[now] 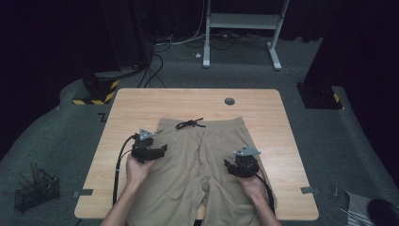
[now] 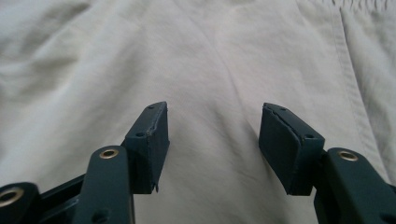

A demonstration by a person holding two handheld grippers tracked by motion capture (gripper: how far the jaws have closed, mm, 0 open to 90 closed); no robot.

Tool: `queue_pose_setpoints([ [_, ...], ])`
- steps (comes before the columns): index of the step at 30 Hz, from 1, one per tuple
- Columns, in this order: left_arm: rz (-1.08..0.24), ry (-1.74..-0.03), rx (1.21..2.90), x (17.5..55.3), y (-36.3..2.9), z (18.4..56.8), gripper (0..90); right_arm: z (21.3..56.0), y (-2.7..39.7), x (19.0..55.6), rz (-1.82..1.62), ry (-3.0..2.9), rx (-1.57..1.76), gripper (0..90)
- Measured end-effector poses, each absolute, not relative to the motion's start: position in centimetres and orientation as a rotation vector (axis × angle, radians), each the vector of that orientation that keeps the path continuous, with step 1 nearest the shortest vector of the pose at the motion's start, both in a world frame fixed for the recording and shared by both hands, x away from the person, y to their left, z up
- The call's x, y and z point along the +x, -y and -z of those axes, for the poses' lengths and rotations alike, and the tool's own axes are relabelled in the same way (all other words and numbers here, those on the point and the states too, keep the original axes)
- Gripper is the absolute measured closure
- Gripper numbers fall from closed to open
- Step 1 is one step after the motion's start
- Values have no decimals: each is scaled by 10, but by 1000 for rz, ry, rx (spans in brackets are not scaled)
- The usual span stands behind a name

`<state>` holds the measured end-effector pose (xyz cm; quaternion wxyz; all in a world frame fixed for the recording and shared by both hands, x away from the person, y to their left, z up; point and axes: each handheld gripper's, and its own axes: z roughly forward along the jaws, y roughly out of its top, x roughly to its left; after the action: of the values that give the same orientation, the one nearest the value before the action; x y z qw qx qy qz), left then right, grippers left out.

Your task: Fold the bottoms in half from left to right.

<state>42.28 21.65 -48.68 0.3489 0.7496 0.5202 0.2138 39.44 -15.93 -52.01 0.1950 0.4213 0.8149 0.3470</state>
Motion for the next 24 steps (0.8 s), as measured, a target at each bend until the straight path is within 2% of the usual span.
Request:
queue_pose_setpoints([
  [5, -597, -1363, 1978, 446, -220, 495, 360, 523, 162, 394, -981, -2280, 1182, 419],
  [7, -602, -1363, 1942, 453, -225, 502, 371, 523, 162, 394, -981, -2282, 1181, 419],
  [21, -576, -1387, 2008, 463, -228, 519, 341, 523, 162, 394, -978, -2279, 1178, 416],
  [23, -573, -1377, 2014, 462, -227, 519, 388, 523, 162, 394, -977, -2279, 1176, 416],
  [24, -572, -1371, 2018, 462, -227, 518, 449, 523, 162, 394, -978, -2279, 1178, 416],
])
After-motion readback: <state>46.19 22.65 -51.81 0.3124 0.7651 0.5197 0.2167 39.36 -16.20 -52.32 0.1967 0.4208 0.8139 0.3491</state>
